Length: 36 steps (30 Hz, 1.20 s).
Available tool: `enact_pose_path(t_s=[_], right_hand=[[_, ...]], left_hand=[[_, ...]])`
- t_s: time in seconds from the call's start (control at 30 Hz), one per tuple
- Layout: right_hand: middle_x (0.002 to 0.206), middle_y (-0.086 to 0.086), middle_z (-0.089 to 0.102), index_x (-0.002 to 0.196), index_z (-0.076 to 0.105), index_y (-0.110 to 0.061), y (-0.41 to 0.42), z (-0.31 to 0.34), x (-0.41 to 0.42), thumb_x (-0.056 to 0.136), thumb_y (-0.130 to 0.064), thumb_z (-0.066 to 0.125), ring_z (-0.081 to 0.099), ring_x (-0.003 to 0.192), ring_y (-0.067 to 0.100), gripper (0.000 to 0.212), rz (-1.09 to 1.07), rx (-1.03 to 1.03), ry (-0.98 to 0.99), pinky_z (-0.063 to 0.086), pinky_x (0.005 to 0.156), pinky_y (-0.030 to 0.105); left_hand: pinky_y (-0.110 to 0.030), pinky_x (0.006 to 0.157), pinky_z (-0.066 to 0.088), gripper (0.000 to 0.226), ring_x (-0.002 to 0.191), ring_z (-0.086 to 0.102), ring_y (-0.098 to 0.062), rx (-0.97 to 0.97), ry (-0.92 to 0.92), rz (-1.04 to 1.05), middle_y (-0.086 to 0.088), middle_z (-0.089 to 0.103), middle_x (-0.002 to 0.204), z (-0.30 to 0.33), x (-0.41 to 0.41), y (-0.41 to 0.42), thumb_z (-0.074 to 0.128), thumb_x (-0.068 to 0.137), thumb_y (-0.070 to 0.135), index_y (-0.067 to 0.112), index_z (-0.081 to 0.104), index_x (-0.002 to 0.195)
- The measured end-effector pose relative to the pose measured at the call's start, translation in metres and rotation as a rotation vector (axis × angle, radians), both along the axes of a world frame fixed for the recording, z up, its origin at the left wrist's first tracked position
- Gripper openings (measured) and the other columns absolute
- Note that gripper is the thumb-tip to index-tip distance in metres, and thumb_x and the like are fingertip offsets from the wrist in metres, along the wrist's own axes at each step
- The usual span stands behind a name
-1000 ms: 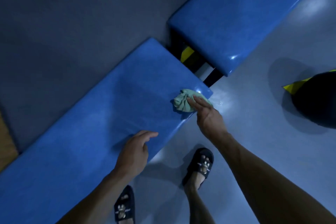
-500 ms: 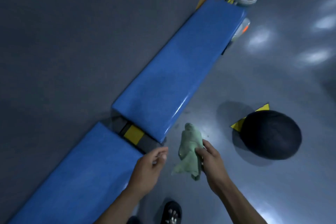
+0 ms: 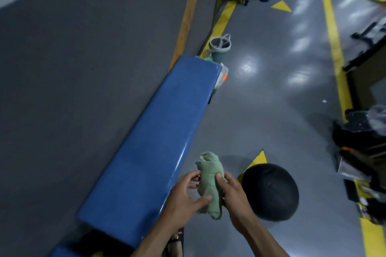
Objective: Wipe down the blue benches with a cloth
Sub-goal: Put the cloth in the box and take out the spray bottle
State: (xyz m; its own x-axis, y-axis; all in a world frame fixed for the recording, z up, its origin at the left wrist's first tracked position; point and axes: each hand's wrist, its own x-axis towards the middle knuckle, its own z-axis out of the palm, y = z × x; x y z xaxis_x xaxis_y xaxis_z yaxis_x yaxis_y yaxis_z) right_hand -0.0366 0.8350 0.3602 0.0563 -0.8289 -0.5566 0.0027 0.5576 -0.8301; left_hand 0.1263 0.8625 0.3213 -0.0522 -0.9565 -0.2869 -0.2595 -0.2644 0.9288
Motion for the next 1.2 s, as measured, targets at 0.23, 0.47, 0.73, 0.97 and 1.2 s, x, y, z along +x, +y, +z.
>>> enact_pose_path(t_s=[0.23,0.47,0.73,0.97,1.2], right_hand=[[0.093,0.015,0.073,0.096,0.067,-0.013,-0.129,0.040,-0.024,0.101,-0.035,0.048,0.072,0.084,0.027,0.030,-0.099,0.021,0.008,0.057,0.066,0.038],[0.099,0.017,0.073,0.102,0.067,-0.009,-0.274,0.063,-0.084,0.100,-0.019,0.050,0.071,0.087,0.024,0.020,-0.152,0.044,-0.160,0.056,0.066,0.032],[0.088,0.010,0.075,0.098,0.070,-0.012,-0.459,0.052,-0.154,0.083,0.002,0.070,0.063,0.068,0.018,0.021,-0.022,-0.078,-0.013,0.055,0.070,0.041],[0.068,0.011,0.066,0.098,0.069,-0.023,-0.616,0.054,-0.164,0.080,-0.001,0.072,0.053,0.061,0.019,0.028,0.071,-0.070,-0.013,0.046,0.061,0.032],[0.085,-0.001,0.074,0.104,0.066,-0.006,-0.783,0.026,-0.147,0.083,0.009,0.068,0.063,0.073,0.022,0.026,0.070,-0.073,0.002,0.051,0.064,0.034]], left_hand=[[-0.016,0.085,0.046,0.050,0.106,0.056,0.000,-0.187,-0.194,-0.121,0.022,0.053,0.113,0.045,-0.007,-0.153,0.077,0.067,0.047,0.041,0.057,0.113],[-0.021,0.078,0.054,0.032,0.093,0.065,-0.004,-0.041,0.043,-0.152,0.021,0.066,0.107,0.080,-0.080,-0.313,0.072,0.076,0.046,0.038,0.061,0.105],[-0.034,0.081,0.059,0.048,0.090,0.073,-0.019,0.143,0.191,0.005,0.005,0.068,0.112,0.070,-0.149,-0.491,0.087,0.063,0.049,0.032,0.064,0.101],[-0.030,0.080,0.056,0.047,0.103,0.068,-0.016,0.122,0.274,0.171,-0.005,0.069,0.109,0.072,-0.165,-0.630,0.086,0.068,0.030,0.014,0.063,0.106],[-0.028,0.074,0.055,0.018,0.102,0.070,-0.020,0.229,0.463,0.272,-0.003,0.073,0.109,0.034,-0.150,-0.788,0.067,0.090,0.009,0.012,0.063,0.107]])
